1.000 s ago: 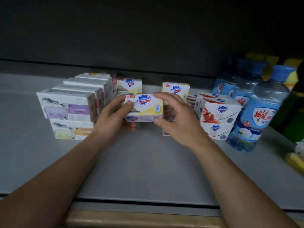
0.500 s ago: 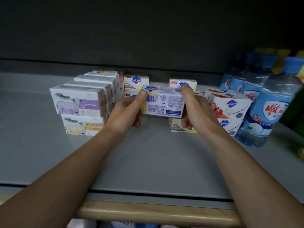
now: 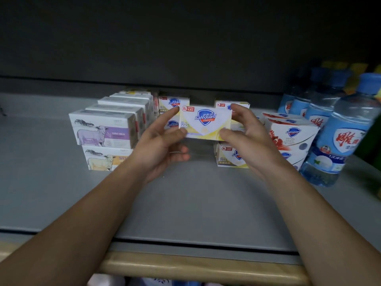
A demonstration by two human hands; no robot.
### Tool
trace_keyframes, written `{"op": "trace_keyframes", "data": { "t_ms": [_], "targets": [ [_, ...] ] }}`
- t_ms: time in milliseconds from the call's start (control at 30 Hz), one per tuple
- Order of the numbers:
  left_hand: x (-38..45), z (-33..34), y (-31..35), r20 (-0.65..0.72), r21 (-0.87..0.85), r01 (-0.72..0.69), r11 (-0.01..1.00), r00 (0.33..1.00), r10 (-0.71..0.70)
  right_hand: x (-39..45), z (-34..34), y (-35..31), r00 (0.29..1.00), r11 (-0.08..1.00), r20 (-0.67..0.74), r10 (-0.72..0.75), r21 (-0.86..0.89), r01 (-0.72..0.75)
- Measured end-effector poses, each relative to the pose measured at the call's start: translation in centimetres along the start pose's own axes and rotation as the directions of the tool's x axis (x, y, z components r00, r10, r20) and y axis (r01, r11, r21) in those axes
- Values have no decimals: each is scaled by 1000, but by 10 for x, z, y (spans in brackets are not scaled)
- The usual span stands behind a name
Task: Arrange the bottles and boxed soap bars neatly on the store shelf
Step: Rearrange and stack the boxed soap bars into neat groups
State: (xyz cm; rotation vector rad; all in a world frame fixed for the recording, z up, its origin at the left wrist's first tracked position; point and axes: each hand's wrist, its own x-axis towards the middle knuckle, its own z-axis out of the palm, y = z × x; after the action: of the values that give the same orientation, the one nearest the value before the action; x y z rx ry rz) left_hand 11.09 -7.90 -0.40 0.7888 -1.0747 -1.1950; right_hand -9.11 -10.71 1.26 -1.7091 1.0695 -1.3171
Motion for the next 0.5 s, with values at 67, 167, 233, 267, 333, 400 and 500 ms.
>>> {"op": "trace_keyframes", "data": {
  "t_ms": [67,167,233,267,333,400,500],
  "targets": [
    [0,-2,3,52,-15,-14,1000,999,14,-1,0,0,1000,1000,25,-16,1,16],
    [0,-1,6,76,-60,-1,998,997,5,-4,3,-4,992,978,14,-126,-169,126],
    [0,-1,7,38,-119,29,992,999,-24,-5,3,-5,987,972,6,-159,-173,157],
    [0,0,7,30,-122,27,992,999,-23,-6,2,-5,988,978,10,-155,-142,155],
    [1,0,4,33,-84,-23,996,999,26,-8,2,-5,990,983,33,-139,-120,142],
    [1,0,2,38,-86,-91,992,995,95,-9,2,-4,985,981,82,-155,-109,163],
    [1,0,1,57,-133,-137,982,988,145,-8,2,-1,972,973,106,-208,-81,217]
  ]
}}
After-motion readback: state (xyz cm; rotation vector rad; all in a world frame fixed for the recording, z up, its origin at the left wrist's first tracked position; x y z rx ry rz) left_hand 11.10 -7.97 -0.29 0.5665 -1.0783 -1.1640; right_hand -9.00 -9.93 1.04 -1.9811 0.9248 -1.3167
